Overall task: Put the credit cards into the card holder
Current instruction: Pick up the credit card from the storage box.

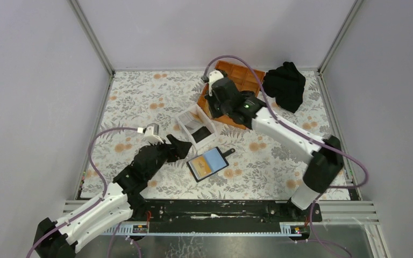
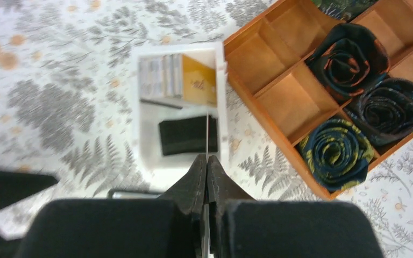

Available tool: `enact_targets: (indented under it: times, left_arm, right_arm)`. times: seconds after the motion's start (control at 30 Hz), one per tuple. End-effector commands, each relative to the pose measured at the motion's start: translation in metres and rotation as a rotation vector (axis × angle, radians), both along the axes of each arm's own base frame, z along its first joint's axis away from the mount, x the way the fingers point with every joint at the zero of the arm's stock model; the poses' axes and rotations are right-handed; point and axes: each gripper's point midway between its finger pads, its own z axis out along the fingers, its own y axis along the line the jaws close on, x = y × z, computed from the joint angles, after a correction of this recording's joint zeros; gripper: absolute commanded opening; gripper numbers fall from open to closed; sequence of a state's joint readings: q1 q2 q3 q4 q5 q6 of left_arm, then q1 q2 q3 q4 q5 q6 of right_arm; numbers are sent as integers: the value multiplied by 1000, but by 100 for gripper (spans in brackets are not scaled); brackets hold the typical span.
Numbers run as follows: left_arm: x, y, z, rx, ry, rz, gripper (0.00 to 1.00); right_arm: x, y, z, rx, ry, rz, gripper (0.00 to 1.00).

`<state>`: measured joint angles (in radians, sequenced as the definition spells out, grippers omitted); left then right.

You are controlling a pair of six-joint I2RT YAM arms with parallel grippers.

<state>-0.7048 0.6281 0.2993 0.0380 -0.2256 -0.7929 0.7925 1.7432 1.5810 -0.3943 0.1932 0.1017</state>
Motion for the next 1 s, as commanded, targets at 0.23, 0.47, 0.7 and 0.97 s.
enact_targets:
  times: [0.23, 0.47, 0.7, 0.97]
  left_arm:
    - [-23, -39, 70, -56, -291, -316, 82]
    - [-52, -72, 81, -87, -357, -591, 75]
    - [-78, -93, 74, -153, -324, -795, 71]
    - [-88, -97, 76, -189, -337, -857, 66]
  right_arm:
    - [-134, -19, 19, 323, 165, 233, 0]
    - [-200, -36, 3, 456, 297, 361, 0]
    - [-222, -34, 6, 526, 356, 426, 0]
    - [-230, -28, -1, 550, 415, 458, 0]
